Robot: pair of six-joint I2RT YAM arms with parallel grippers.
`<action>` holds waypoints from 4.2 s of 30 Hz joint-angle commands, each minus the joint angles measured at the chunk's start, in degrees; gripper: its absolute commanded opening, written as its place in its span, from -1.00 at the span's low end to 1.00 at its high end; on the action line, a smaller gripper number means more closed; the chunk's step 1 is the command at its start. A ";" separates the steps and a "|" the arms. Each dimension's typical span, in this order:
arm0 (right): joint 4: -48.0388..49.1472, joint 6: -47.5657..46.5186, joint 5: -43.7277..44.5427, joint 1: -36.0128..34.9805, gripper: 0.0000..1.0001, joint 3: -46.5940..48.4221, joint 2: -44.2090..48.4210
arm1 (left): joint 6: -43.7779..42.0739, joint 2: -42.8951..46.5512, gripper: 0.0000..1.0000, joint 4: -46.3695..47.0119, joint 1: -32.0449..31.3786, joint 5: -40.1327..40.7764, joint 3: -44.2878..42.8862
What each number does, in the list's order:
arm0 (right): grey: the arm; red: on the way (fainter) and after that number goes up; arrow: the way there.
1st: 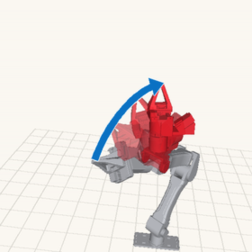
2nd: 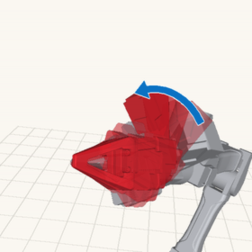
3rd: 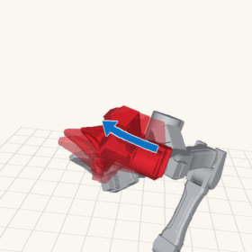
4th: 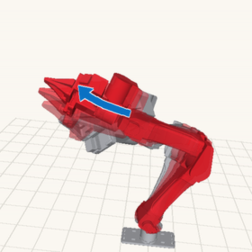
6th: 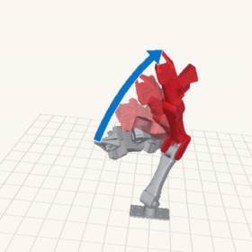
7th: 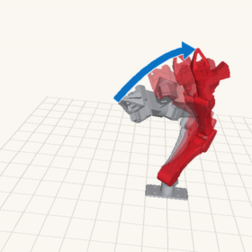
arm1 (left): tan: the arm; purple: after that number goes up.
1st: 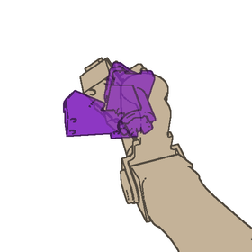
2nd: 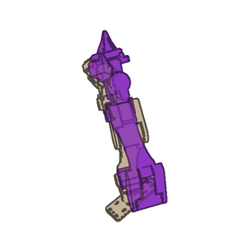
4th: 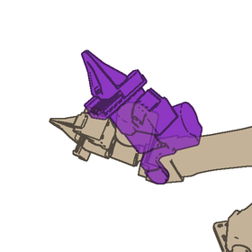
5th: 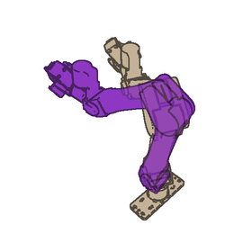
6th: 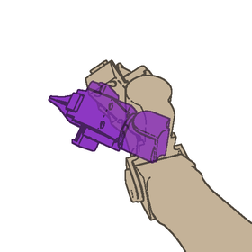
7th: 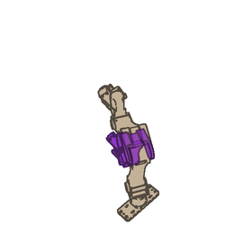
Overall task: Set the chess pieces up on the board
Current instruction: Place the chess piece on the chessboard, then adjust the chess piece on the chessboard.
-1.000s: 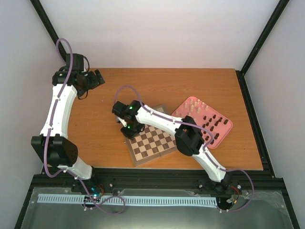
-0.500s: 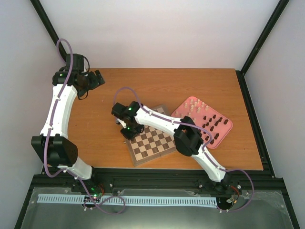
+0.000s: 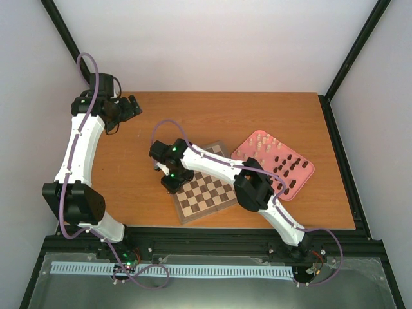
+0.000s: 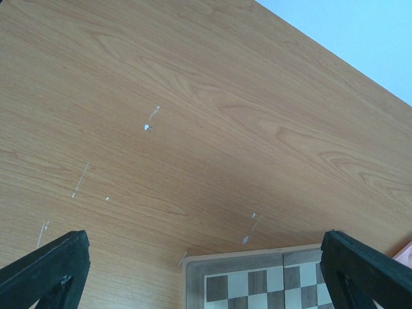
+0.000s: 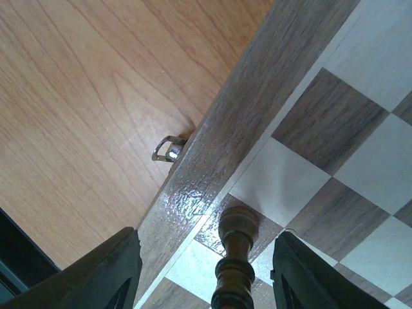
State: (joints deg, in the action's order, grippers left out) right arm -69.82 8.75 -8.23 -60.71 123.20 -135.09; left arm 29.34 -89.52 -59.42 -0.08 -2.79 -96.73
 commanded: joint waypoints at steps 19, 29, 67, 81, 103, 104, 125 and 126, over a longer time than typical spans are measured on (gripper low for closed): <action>-0.38 1.14 3.85 -0.64 0.13 -0.42 1.44 | -0.24 1.63 0.99 0.11 -0.36 0.02 1.01; 0.16 1.38 5.95 0.23 0.14 1.52 -0.24 | -0.34 1.19 0.99 0.00 -0.36 0.10 0.44; -1.53 1.27 8.72 2.65 0.13 7.78 -5.93 | -0.86 -0.65 0.99 -0.08 -0.36 1.12 0.22; -1.73 0.80 8.13 2.64 0.13 5.97 -5.43 | -0.95 -1.01 0.99 -0.01 -0.36 1.43 0.22; -2.05 -1.01 5.91 3.83 0.20 8.17 -7.91 | -0.95 -2.87 0.99 -0.62 -0.36 1.91 -1.87; -1.94 -1.09 5.81 3.92 0.20 8.16 -7.87 | -0.95 -2.93 0.99 -0.68 -0.34 1.86 -2.03; -4.42 -2.23 5.21 2.62 0.20 8.55 0.09 | -1.04 -4.09 0.99 -1.23 -0.36 2.04 -3.25; -4.63 -2.53 5.18 2.16 0.20 7.62 0.69 | -1.02 -4.14 0.99 -1.23 -0.36 2.06 -3.13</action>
State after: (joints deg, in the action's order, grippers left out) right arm -71.09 6.85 -3.46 -57.21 131.50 -138.74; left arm 29.28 -93.38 -60.01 -0.08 -1.37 -97.30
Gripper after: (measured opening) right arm 0.603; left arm 0.997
